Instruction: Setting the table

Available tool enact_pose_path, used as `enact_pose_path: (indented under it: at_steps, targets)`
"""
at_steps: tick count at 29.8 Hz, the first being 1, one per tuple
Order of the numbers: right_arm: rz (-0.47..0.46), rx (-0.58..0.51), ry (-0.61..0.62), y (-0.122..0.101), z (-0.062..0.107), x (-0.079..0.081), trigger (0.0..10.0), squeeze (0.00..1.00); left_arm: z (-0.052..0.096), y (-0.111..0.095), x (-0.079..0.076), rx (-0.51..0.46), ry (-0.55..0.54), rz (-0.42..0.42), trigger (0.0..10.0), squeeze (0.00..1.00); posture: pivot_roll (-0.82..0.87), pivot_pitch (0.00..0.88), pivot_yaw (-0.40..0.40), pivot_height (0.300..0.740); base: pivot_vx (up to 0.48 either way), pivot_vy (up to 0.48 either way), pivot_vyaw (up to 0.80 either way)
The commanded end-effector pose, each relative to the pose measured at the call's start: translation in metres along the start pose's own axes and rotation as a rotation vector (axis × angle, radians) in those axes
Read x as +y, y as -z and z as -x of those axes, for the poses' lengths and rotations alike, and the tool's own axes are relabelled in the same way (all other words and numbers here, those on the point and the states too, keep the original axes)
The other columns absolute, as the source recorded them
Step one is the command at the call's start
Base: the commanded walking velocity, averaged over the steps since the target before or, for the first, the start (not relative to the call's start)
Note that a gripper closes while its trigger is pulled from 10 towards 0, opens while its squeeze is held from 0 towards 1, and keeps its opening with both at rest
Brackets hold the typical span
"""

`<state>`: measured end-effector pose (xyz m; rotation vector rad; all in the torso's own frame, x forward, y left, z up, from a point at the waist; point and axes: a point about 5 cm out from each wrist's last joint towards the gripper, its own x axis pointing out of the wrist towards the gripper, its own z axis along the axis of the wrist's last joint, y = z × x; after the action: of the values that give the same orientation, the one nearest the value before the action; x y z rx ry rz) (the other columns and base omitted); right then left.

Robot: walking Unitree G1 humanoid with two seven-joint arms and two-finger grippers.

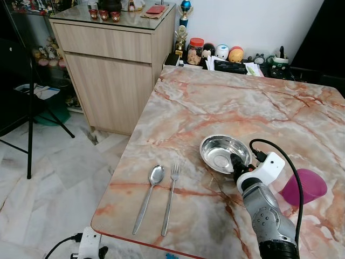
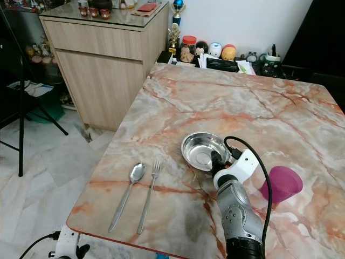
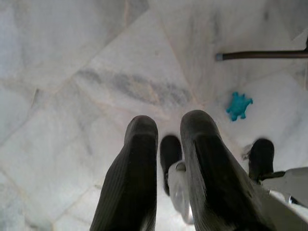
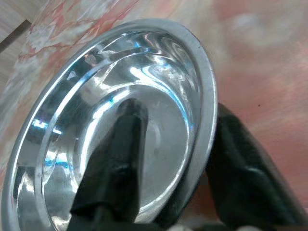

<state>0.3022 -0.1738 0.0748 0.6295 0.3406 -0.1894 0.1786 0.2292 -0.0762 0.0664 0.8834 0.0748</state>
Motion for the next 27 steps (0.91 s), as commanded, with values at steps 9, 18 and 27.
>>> enact_pose_path:
  at_steps: [9,18,27]
  targets:
    - [0.002,0.001,-0.001,-0.002,-0.002,0.0,0.0,0.0,0.001,0.009,-0.006,0.03,0.014,0.003,10.0,0.0,0.14,0.0,-0.07,0.74,0.0,0.0,0.0]
    - [-0.002,-0.019,-0.01,-0.003,-0.001,0.001,0.0,0.0,-0.001,0.006,-0.019,0.032,0.031,-0.001,10.0,0.0,0.14,0.0,-0.069,0.74,0.0,0.0,0.0]
    - [-0.097,-0.263,-0.159,-0.025,0.004,0.014,4.5,0.0,0.001,0.008,-0.001,0.038,-0.002,-0.008,10.0,0.0,0.14,0.0,-0.069,0.74,0.0,0.0,0.0]
